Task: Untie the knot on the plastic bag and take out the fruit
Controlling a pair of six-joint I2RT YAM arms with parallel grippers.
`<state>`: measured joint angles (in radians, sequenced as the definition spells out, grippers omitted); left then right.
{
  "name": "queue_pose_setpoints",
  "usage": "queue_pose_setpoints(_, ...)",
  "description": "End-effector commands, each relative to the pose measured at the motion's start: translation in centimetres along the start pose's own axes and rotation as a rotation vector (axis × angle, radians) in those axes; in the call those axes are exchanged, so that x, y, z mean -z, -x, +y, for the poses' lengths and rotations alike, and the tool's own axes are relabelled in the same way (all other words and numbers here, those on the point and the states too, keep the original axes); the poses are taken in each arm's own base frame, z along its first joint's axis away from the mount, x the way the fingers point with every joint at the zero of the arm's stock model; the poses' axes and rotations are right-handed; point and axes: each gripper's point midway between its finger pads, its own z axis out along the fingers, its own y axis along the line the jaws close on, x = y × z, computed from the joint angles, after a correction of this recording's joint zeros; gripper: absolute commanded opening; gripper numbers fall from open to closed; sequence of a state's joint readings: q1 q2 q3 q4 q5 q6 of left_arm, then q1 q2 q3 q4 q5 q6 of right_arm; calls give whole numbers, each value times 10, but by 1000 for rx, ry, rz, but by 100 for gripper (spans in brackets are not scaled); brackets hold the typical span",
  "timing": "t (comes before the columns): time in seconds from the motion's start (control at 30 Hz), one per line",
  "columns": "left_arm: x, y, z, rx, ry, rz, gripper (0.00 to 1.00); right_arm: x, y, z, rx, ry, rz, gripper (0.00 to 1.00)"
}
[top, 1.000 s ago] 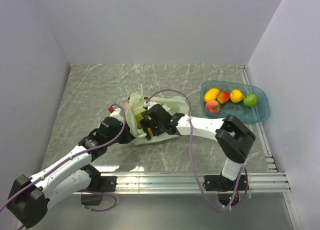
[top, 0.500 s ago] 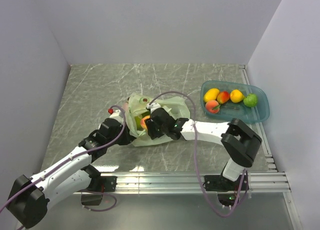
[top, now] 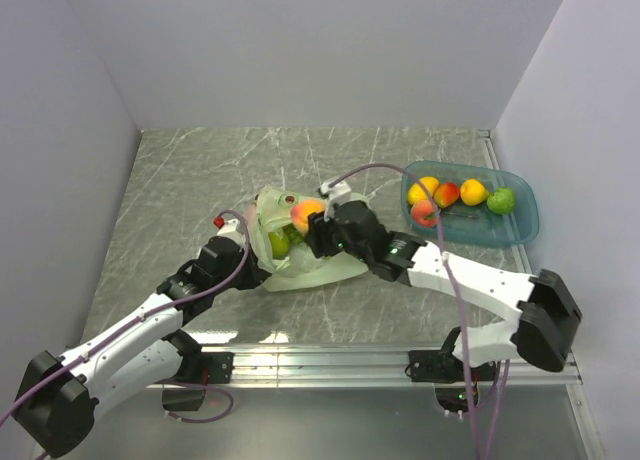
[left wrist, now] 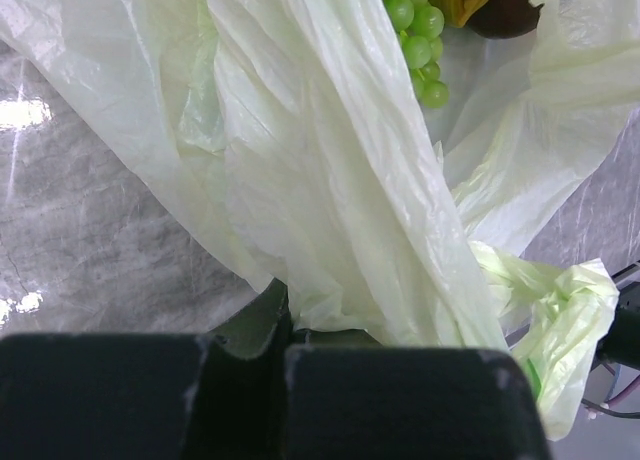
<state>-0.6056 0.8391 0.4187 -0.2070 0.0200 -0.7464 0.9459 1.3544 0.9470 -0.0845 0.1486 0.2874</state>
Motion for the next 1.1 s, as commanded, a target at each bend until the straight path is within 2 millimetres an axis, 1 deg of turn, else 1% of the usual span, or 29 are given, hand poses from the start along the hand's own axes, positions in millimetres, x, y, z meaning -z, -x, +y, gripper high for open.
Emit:
queue_pose_setpoints(0.0, 1, 7, -4, 9, -14, -35, 1, 30, 43, -31, -31, -85, -130, 0)
queue_pose_setpoints(0.03, 1, 7, -5, 8, -16, -37, 1, 34, 49, -51, -56, -131, -146, 0)
queue_pose_setpoints(0.07, 1, 7, -4, 8, -15, -36, 1, 39, 53, -65, -76, -161, -159, 0)
queue_pose_setpoints(0.13, 1, 7, -4, 9, -16, -39, 1, 51, 53, -95, -119, -236, -176, 0)
queue_pose_setpoints(0.17, 1, 7, -5, 8, -17, -38, 1, 61, 57, -125, -155, -315, -201, 0)
queue_pose_setpoints(0.2, 1, 7, -4, 7, -17, -38, 1, 65, 48, -142, -174, -367, -183, 0)
queue_pose_setpoints(0.23, 1, 8, -5, 6, -17, -40, 1, 71, 45, -160, -196, -416, -183, 0)
queue_pose_setpoints(0.27, 2, 9, -6, 2, -20, -42, 1, 81, 36, -190, -250, -499, -176, 0)
queue_pose_setpoints(0.33, 3, 10, -6, 1, -22, -46, 1, 95, 27, -222, -309, -598, -179, 0)
queue_pose_setpoints(0.37, 4, 11, -7, 0, -25, -50, 1, 103, 23, -234, -354, -644, -190, 0)
queue_pose_setpoints(0.4, 4, 10, -7, -3, -26, -47, 1, 116, 12, -261, -410, -725, -188, 0)
queue_pose_setpoints(0.5, 4, 11, -7, -3, -27, -52, 1, 130, -2, -290, -523, -805, -206, 0)
queue_pose_setpoints(0.53, 4, 11, -7, -3, -28, -53, 1, 141, -8, -308, -565, -856, -218, 2)
queue_pose_setpoints(0.57, 4, 11, -8, -4, -29, -52, 1, 141, -15, -317, -597, -879, -206, 5)
queue_pose_setpoints(0.6, 4, 12, -7, -8, -28, -53, 1, 142, -16, -322, -614, -884, -204, 8)
queue_pose_setpoints(0.63, 5, 12, -8, -10, -30, -53, 1, 150, -20, -336, -642, -921, -208, 15)
queue_pose_setpoints(0.67, 5, 12, -8, -10, -29, -52, 1, 148, -27, -343, -665, -937, -185, 21)
queue_pose_setpoints(0.7, 6, 12, -9, -12, -32, -56, 1, 149, -28, -347, -681, -943, -180, 29)
queue_pose_setpoints(0.73, 6, 12, -9, -12, -32, -56, 1, 152, -31, -354, -702, -960, -178, 47)
queue_pose_setpoints(0.77, 7, 12, -9, -12, -33, -57, 1, 149, -35, -358, -725, -968, -166, 56)
queue_pose_setpoints(0.8, 7, 13, -9, -14, -36, -60, 1, 149, -35, -361, -734, -975, -162, 64)
queue_pose_setpoints(0.83, 8, 14, -9, -13, -34, -62, 1, 149, -37, -363, -739, -978, -156, 76)
queue_pose_setpoints(0.87, 8, 14, -9, -11, -37, -64, 1, 148, -40, -366, -748, -988, -142, 80)
queue_pose_setpoints(0.93, 9, 14, -10, -10, -38, -65, 1, 149, -38, -367, -745, -998, -135, 89)
queue_pose_setpoints(1.07, 9, 15, -11, -7, -42, -69, 1, 155, -28, -365, -724, -990, -162, 93)
